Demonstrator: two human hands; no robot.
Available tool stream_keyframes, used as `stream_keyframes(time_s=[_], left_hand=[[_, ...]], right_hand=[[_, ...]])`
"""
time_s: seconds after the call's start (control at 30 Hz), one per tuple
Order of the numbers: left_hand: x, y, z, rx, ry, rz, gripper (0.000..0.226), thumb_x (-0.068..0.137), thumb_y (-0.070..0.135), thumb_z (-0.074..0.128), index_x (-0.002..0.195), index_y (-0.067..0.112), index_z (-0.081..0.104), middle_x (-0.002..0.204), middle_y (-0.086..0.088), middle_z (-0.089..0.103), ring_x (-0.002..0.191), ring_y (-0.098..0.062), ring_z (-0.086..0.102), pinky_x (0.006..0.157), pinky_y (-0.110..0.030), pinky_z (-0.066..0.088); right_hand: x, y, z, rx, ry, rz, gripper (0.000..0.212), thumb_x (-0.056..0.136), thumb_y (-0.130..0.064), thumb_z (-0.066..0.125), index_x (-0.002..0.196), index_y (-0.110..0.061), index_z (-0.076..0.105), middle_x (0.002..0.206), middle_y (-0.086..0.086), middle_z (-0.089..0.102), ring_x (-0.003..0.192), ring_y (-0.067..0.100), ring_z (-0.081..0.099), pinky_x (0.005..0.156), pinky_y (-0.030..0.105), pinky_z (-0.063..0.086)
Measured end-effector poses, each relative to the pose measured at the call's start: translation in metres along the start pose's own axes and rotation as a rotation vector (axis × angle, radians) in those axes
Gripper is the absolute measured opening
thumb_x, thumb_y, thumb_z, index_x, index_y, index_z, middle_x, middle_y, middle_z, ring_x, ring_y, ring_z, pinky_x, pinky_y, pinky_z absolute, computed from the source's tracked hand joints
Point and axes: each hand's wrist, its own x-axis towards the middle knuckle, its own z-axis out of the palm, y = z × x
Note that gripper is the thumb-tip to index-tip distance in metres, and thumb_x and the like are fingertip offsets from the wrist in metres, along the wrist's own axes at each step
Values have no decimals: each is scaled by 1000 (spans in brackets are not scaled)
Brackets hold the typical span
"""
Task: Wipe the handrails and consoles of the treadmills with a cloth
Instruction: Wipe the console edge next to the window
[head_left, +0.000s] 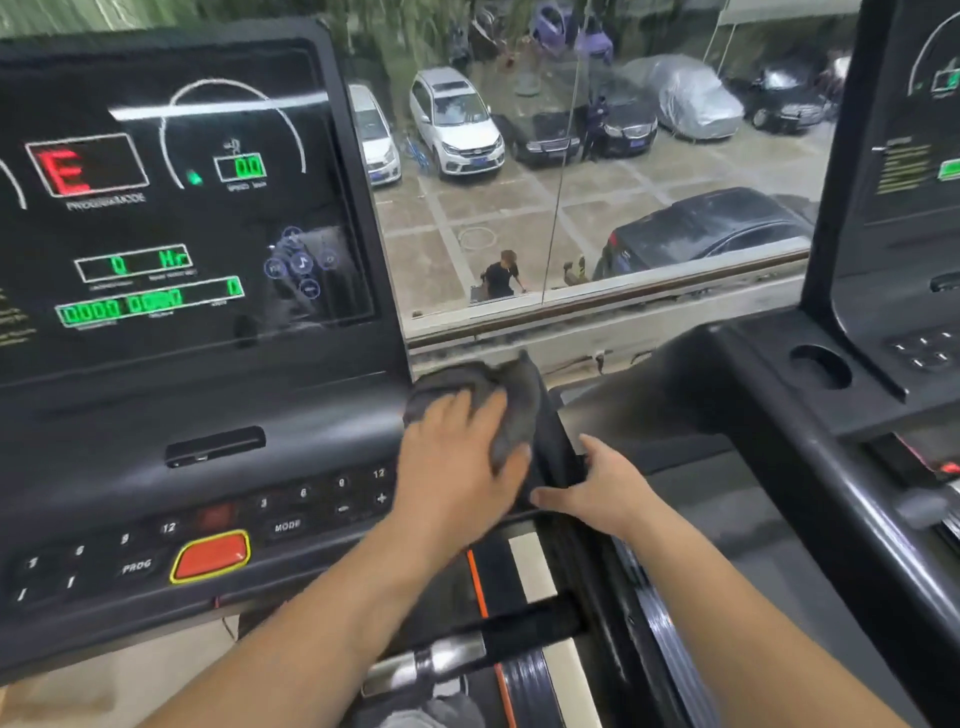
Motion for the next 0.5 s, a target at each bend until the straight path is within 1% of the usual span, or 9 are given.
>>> stream_keyframes(time_s=[0.03, 0.07, 0.1, 0.17, 0.27, 0.33, 0.4, 0.47, 0.5], left_hand=[[-1, 3, 16, 111, -159, 7, 73, 94, 66, 39, 157, 28, 37, 157, -17, 42, 147, -37, 33, 118, -57, 27], [-3, 4, 32, 172, -295, 7, 74, 96, 66, 34, 161, 30, 26, 164, -21, 27, 154, -39, 18, 122, -61, 12], [-4, 3, 45, 189, -371, 10, 74, 98, 65, 30, 163, 32, 18, 168, -22, 17, 156, -39, 8, 123, -64, 1], [5, -4, 53, 164, -388, 51, 71, 101, 64, 29, 163, 34, 12, 170, -20, 12, 157, -37, 3, 123, -63, -6], [54, -25, 49, 181, -412, 110, 68, 103, 65, 28, 163, 38, 10, 171, -13, 11, 158, -31, 5, 125, -57, -3], [99, -39, 49, 182, -417, 76, 66, 104, 65, 25, 163, 39, 11, 171, -11, 13, 157, -32, 9, 126, -56, 1], [128, -46, 49, 177, -432, 21, 65, 104, 65, 23, 163, 39, 14, 169, -11, 20, 153, -34, 19, 125, -56, 8], [127, -46, 50, 196, -414, 27, 63, 104, 63, 24, 162, 36, 21, 164, -10, 30, 146, -34, 31, 122, -52, 18], [115, -43, 48, 214, -385, 46, 62, 105, 61, 26, 161, 34, 25, 164, -10, 33, 146, -34, 33, 121, -51, 20]], right_hand=[[5, -5, 4, -43, 11, -27, 67, 65, -48, 88, 120, -26, 55, 111, -8, 67, 110, 17, 65, 93, 36, 54], [10, -7, 7, -83, 17, -24, 66, 66, -45, 86, 122, -27, 57, 110, -8, 69, 107, 18, 67, 91, 39, 56], [13, -11, 7, -115, 16, -8, 69, 66, -42, 85, 127, -29, 56, 109, -8, 70, 105, 19, 67, 89, 41, 57], [19, -17, 4, -171, 0, 35, 71, 67, -38, 84, 130, -32, 53, 110, -9, 70, 104, 18, 67, 89, 40, 58], [25, -22, -2, -231, -39, 96, 70, 69, -35, 88, 128, -31, 51, 113, -13, 65, 108, 17, 64, 90, 39, 56], [25, -23, -3, -231, -31, 118, 72, 71, -34, 88, 131, -33, 48, 109, -16, 58, 111, 17, 64, 91, 39, 54], [22, -22, -1, -226, -22, 138, 73, 74, -35, 86, 135, -35, 46, 110, -16, 59, 109, 17, 64, 90, 40, 55], [20, -18, 3, -201, -13, 161, 77, 74, -38, 85, 140, -36, 45, 118, -14, 64, 108, 16, 65, 90, 39, 55], [19, -16, 4, -187, -6, 169, 80, 74, -39, 85, 142, -38, 43, 123, -13, 64, 110, 16, 65, 91, 39, 56]])
